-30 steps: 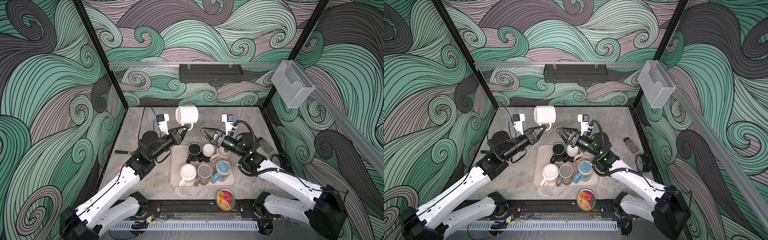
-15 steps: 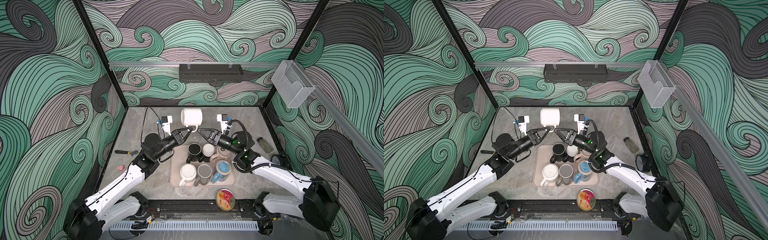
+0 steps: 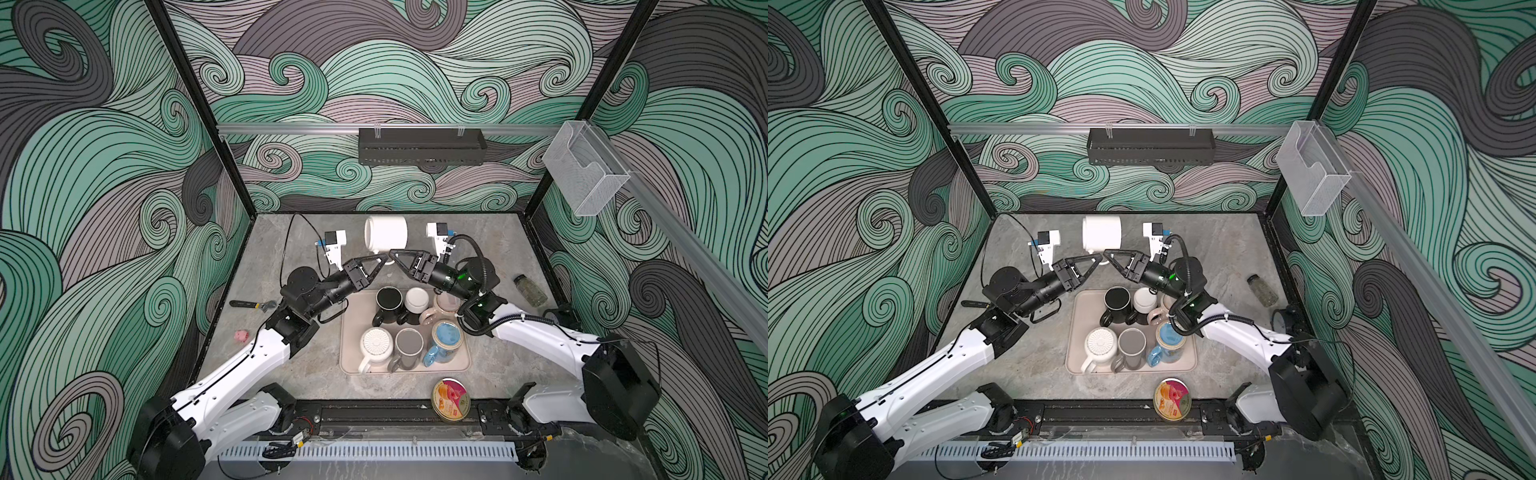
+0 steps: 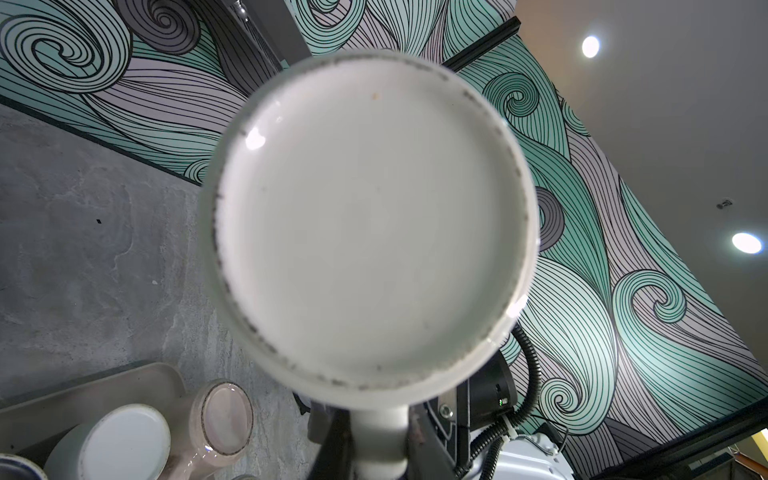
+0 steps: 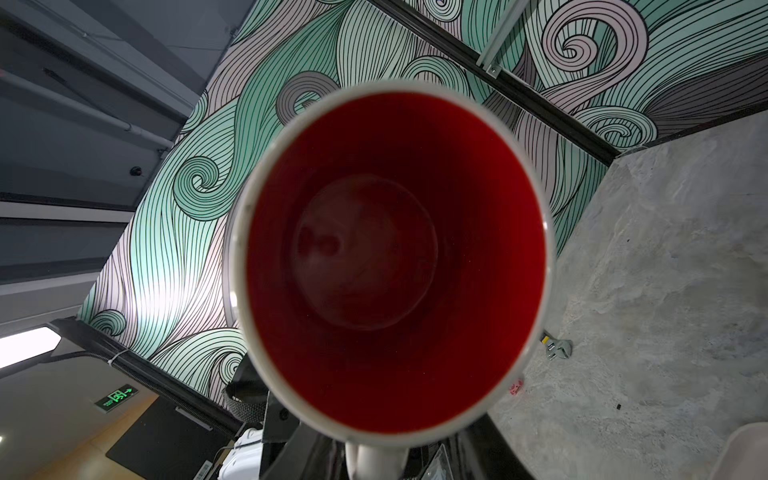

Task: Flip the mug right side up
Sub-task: 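Hold the mug up with the left gripper while the right gripper grasps its handle, then carry the mug upright with the right gripper while the left gripper releases and withdraws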

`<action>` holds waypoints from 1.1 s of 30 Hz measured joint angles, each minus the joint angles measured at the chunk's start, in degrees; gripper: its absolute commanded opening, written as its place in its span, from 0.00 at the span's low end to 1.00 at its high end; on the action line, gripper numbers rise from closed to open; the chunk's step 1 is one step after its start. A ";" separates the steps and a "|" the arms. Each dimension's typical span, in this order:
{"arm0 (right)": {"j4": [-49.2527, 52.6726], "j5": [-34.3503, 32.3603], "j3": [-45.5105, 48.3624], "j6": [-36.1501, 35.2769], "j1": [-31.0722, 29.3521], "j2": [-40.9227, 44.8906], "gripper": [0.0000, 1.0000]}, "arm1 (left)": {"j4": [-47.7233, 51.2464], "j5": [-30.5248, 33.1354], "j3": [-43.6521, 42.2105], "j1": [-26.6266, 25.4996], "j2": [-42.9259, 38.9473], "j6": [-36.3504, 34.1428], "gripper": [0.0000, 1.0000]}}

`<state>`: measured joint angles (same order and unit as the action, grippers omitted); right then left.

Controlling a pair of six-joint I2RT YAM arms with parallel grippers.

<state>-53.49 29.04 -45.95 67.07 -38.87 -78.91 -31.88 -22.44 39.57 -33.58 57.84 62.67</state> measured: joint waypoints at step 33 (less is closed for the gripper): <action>51.65 -20.59 -29.33 -25.64 -2.93 -12.85 0.00 | 55.19 44.30 9.38 -0.20 -10.36 -27.82 0.99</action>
<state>-1.85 8.45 -75.29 41.43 -41.80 -91.77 23.31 21.87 48.95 -33.78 47.48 34.85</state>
